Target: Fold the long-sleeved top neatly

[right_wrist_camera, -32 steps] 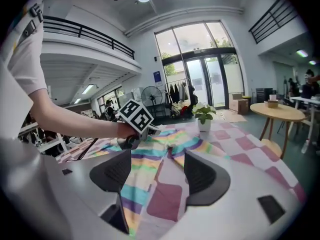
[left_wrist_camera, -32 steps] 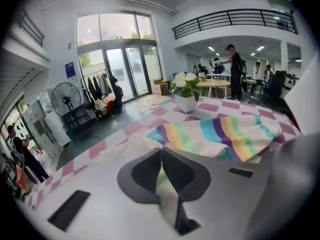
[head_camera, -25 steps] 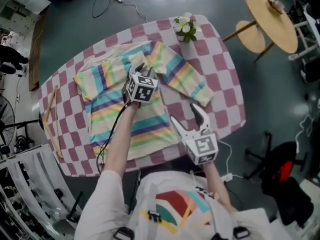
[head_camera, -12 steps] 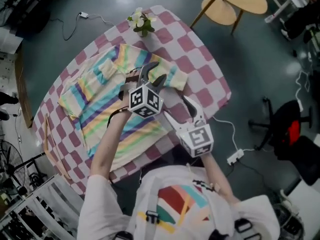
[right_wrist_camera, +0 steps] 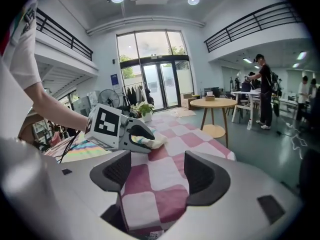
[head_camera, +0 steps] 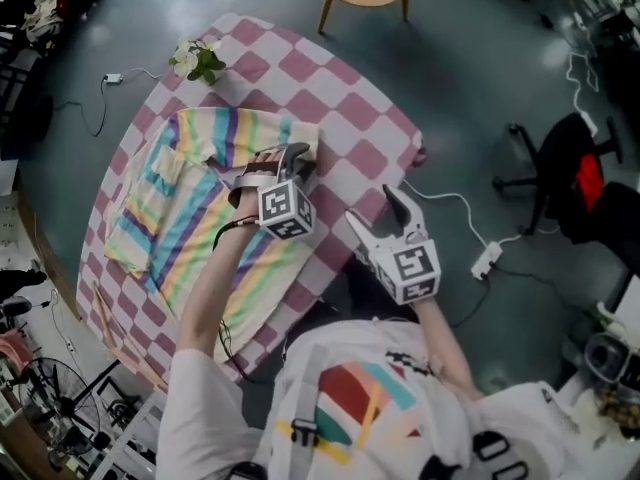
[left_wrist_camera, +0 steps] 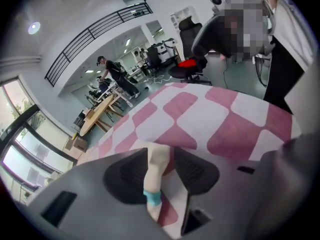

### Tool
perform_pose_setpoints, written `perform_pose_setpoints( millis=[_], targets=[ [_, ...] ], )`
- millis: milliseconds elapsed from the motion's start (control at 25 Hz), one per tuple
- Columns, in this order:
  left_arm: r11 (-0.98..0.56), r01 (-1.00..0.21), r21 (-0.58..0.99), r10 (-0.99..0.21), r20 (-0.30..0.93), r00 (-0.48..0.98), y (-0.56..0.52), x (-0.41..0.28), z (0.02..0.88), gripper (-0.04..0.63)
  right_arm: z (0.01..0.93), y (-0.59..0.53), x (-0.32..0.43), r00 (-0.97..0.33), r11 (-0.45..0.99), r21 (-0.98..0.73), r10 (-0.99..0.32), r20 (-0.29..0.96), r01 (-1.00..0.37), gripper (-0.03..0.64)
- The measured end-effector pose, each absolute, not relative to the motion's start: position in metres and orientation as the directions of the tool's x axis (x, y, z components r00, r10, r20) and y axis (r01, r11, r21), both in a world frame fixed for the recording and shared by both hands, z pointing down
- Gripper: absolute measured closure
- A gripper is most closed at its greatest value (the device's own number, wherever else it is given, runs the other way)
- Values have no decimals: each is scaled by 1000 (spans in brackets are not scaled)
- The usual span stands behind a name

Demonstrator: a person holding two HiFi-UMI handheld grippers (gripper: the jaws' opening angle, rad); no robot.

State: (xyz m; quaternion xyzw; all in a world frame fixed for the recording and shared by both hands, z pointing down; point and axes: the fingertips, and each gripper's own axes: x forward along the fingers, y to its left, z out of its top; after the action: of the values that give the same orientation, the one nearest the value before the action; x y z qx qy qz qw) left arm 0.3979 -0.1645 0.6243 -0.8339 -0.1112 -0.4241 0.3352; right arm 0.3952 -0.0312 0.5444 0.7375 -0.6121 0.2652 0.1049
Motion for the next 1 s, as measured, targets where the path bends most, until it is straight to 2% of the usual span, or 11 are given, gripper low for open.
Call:
perform_pose_setpoints(
  millis=[160, 280, 360, 480, 600, 840, 1000],
  targets=[
    [-785, 421, -455, -140, 792, 594, -171, 403, 629, 535, 547, -20, 394, 110, -238, -175, -837, 536, -956, 293],
    [-812, 363, -458, -151, 764, 627, -177, 410, 614, 566, 546, -24, 392, 105, -230, -175, -841, 531, -957, 293],
    [-854, 275, -440, -161, 729, 666, -187, 416, 597, 571, 542, -31, 389, 100, -220, -176, -850, 518, -960, 293],
    [-938, 31, -347, -216, 651, 727, -222, 415, 560, 574, 532, -45, 379, 61, -168, -171, -861, 505, -971, 293],
    [-932, -232, -279, -355, 568, 743, -282, 390, 519, 575, 523, -62, 367, 8, -101, -163, -872, 490, -981, 293],
    [-729, -660, -184, -660, 443, 606, -395, 261, 454, 576, 511, -99, 321, -121, 58, -145, -872, 475, -988, 293],
    [-518, -849, -102, -806, 393, 444, -438, 146, 435, 575, 506, -124, 283, -206, 152, -150, -862, 464, -977, 293]
  ],
)
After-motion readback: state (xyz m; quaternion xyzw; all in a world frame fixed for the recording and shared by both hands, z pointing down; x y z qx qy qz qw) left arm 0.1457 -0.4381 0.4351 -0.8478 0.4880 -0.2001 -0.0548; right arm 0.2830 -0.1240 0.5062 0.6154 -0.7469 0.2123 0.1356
